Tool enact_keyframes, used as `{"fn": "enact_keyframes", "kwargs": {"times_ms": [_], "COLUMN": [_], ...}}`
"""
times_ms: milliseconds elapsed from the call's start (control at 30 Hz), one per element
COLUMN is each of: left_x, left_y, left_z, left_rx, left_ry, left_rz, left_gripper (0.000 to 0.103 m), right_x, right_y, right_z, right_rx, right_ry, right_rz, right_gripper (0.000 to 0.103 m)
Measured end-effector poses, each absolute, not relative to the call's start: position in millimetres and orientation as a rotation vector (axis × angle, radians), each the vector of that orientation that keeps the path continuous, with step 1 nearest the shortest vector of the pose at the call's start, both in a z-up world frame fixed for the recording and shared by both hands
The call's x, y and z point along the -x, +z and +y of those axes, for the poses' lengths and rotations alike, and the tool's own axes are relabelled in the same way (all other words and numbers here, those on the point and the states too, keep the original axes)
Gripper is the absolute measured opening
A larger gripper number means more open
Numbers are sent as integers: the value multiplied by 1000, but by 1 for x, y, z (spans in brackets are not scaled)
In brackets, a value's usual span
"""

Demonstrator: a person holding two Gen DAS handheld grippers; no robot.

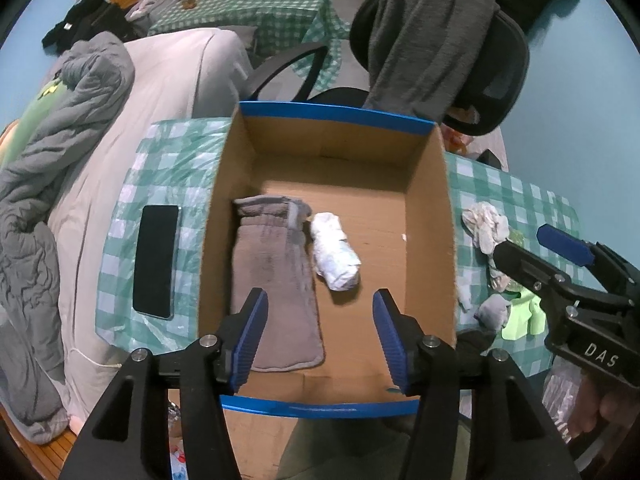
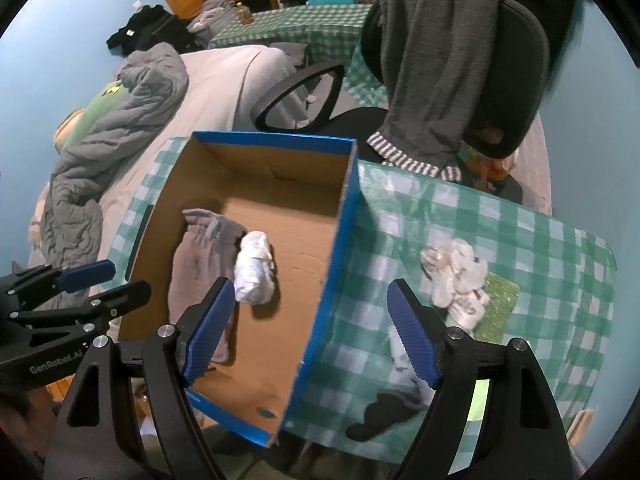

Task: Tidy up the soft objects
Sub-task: 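Move both tools back over the table toward the lime-green cloth and black sock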

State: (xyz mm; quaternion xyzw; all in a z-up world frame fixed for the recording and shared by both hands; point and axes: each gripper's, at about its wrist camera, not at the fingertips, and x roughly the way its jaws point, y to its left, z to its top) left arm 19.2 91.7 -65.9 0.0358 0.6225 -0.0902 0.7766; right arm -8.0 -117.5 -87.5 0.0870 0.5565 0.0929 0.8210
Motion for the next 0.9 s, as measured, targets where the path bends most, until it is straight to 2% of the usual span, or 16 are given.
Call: {"fn": "enact_keyframes", "kwargs": {"times_ms": [900], "left_x": [4], "left_y": [-69], "left_z": [-16], "left_rx": [-199], "left_ry": [-341], "left_rz": [1371], "left_gripper": [59], "right_x": [67], "right_y": [-94], "right_z": [-249], "right_rx": [-287], "right_ry": [-3], "right_rz": [1208], "right_gripper": [80]}}
